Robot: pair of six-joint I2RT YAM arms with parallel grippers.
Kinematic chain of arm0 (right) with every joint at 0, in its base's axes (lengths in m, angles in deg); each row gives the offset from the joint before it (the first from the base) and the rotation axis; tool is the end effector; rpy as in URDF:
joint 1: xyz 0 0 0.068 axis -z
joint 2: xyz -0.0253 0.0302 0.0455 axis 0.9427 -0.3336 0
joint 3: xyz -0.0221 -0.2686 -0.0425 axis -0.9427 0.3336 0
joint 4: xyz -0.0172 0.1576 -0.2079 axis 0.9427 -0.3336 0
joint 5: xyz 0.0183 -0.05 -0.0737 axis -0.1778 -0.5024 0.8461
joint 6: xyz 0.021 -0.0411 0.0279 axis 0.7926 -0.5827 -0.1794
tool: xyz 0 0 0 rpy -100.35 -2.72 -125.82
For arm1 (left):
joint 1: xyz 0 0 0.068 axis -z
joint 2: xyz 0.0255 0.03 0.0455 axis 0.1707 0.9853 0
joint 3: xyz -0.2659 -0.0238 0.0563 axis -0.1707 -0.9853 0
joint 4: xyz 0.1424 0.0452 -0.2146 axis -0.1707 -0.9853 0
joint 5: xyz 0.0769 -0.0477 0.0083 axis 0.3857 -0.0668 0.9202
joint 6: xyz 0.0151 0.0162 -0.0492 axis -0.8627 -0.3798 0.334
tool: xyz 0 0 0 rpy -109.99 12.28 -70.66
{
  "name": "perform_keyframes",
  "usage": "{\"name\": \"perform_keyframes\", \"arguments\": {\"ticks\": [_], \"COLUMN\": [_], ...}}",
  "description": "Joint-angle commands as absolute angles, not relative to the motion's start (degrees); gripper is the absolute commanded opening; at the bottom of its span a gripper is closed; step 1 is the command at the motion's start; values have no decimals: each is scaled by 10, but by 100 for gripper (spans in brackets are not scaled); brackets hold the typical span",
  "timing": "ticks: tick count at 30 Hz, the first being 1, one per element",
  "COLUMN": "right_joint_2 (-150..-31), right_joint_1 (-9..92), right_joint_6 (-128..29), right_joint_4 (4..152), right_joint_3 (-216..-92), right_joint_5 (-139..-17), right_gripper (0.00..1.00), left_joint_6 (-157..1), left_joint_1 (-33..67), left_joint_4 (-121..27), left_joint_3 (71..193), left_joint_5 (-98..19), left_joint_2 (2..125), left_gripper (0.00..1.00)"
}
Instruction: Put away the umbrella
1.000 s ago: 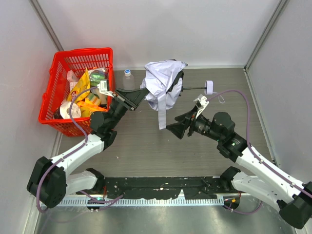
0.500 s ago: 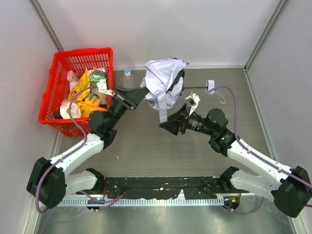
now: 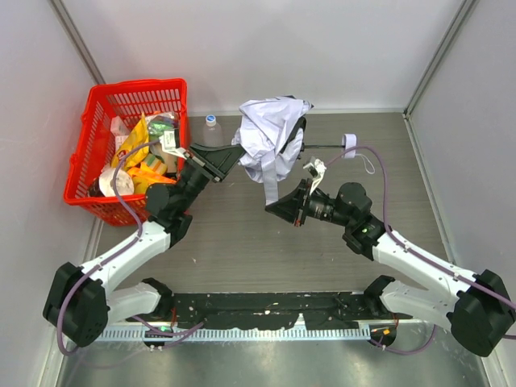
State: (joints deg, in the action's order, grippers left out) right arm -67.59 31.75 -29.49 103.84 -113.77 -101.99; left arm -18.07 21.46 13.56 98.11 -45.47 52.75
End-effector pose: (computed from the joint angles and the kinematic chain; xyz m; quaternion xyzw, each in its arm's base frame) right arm 0.1711 0.1614 0.3013 -0.2635 0.6434 0.5356 0.4793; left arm 0.2028 -0.1333 0.3600 -0.0526 0.4615 -0.7249 0.5087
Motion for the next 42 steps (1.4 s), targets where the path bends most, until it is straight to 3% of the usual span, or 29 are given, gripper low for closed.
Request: {"name": "perform_keyframes", "arguments": {"ticks": [1, 19, 23, 25, 31, 34, 42], "right_joint_2": [-650, -637, -582, -568, -625, -631, -731], "right_joint_1": [318, 318, 318, 318, 318, 317, 280], "right_joint_6": [-288, -256, -283, -298, -341, -356, -438], "right_joint_4": [1060, 1052, 866, 668, 345, 269, 208], "right_joint_3": [-1092, -1089, -1153, -1214, -1402, -1480, -1687], "right_joint_5": [-1014, -1024, -937, -888, -779, -686, -694], "right_gripper": [1, 1, 1, 1, 1, 1, 1], "left_joint_6": [-180, -187, -247, -306, -501, -574, -720], "left_joint_1": [215, 215, 216, 216, 221, 227, 268], "left_joint_4": [187, 169, 104, 25, -157, -237, -345], "left_joint_3": [1022, 1020, 1038, 1050, 1078, 1095, 1142], "left_joint_5": [-451, -451, -473, -480, -460, -429, -331], "left_joint_2": [492, 481, 468, 444, 388, 379, 437], "left_gripper": [0, 0, 0, 0, 0, 0, 0]}}
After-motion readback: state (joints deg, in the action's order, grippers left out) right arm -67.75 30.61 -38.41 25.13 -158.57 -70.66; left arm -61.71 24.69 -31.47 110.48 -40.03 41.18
